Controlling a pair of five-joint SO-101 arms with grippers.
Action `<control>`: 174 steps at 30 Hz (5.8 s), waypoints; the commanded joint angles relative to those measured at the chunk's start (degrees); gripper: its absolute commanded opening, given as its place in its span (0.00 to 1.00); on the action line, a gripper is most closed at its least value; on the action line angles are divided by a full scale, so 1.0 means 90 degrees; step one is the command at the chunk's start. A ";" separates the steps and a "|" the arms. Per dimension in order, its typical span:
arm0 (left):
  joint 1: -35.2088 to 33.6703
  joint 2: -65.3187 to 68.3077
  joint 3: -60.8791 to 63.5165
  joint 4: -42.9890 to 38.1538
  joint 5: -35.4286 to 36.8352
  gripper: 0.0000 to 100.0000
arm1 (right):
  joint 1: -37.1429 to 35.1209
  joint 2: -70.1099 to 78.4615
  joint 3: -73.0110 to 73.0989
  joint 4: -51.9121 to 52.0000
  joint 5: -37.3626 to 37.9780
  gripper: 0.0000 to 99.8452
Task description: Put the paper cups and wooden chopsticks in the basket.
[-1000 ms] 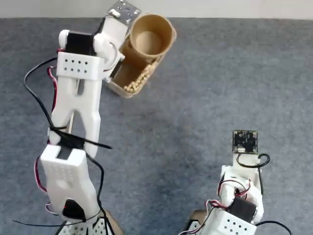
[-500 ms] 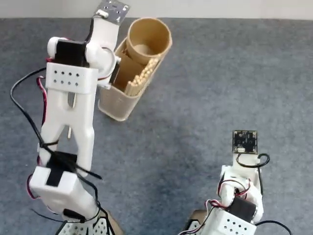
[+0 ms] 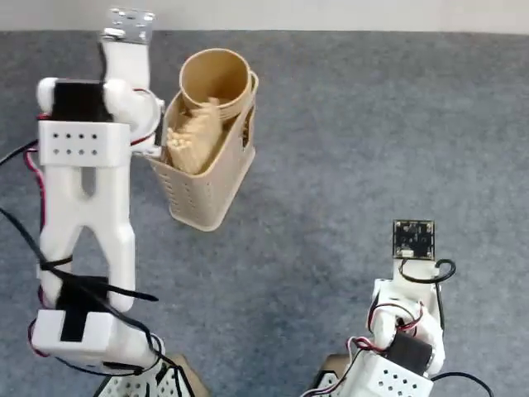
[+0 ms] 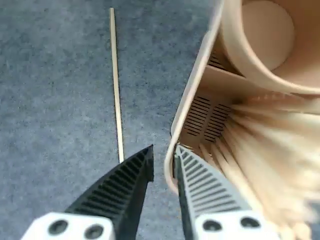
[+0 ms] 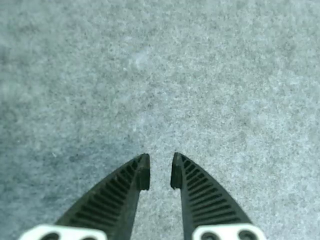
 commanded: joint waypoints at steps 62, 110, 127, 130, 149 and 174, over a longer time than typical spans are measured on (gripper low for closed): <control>-0.2535 0.7526 -0.7634 -0.0078 -0.2198 0.00 | -0.0024 0.0005 0.0796 -0.0073 0.0059 0.09; 0.1998 -0.4400 0.5895 -0.6623 -0.1670 0.02 | -0.0034 0.0005 0.0777 -0.0073 0.0059 0.09; 0.0952 -0.7067 0.5524 -0.5040 -0.1114 0.17 | -0.0034 -0.0015 0.0777 -0.0073 0.0059 0.09; 0.0552 -0.8317 0.5817 -0.4161 -0.1114 0.17 | -0.0024 -0.0054 0.0777 -0.0073 0.0039 0.09; -0.0278 -1.1668 1.1746 -0.3770 -0.1084 0.17 | -0.0796 -0.0112 -0.0181 0.1167 0.0010 0.00; -0.0269 -1.1658 1.3846 -0.2774 -0.1094 0.17 | -0.0044 -0.0190 0.0991 0.0737 0.0039 0.00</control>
